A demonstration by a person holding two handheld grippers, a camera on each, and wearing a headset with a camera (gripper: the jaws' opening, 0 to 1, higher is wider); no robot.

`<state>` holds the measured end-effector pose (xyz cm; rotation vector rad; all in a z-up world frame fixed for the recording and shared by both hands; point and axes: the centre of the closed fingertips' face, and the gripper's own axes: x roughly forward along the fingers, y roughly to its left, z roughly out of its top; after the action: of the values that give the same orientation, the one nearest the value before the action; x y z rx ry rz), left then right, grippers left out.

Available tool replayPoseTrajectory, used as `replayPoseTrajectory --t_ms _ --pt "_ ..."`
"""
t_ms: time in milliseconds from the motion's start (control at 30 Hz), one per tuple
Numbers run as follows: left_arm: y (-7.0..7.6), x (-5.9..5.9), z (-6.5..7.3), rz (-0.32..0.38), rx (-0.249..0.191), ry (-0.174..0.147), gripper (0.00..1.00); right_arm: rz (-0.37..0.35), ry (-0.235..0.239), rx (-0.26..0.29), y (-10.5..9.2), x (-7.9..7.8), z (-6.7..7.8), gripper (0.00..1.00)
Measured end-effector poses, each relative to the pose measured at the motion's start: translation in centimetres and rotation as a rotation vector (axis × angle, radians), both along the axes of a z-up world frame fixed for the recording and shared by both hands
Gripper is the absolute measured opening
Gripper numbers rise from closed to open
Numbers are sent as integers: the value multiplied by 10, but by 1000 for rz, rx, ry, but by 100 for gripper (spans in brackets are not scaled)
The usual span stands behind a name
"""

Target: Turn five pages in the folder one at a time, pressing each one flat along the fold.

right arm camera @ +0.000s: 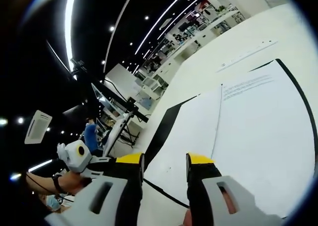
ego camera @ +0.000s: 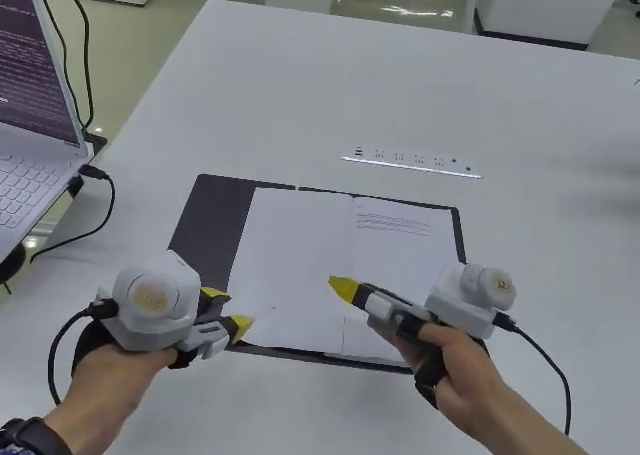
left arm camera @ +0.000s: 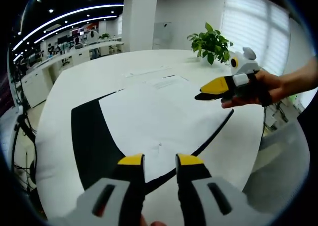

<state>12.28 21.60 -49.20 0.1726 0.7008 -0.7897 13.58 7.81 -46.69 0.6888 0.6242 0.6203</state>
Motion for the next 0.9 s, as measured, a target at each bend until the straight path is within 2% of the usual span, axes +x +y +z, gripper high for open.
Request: replayPoseTrajectory --t_ms 200,400,533,633,700,800,833,900 --pt "-1 8 -14 3 13 18 11 -19 9 -5 -9 -10 -4 30" --pt "3 10 -35 34 31 57 5 -33 18 -7 -13 -22 -9 29" --pt "12 11 -51 87 66 90 0 -42 49 -8 -16 -29 -19 28" --pt "12 11 -57 96 47 100 0 -35 58 -14 -16 -34 -23 27" --pt "13 10 -61 96 63 99 0 -35 67 -17 -18 -37 -26 27" --pt "16 2 -67 100 92 118 0 -44 80 -3 -19 -37 -29 27" --pt "14 3 -64 96 75 103 0 -43 80 -4 -19 -38 -29 27" --pt "13 1 -61 91 81 94 0 -35 79 -12 -18 -38 -28 27"
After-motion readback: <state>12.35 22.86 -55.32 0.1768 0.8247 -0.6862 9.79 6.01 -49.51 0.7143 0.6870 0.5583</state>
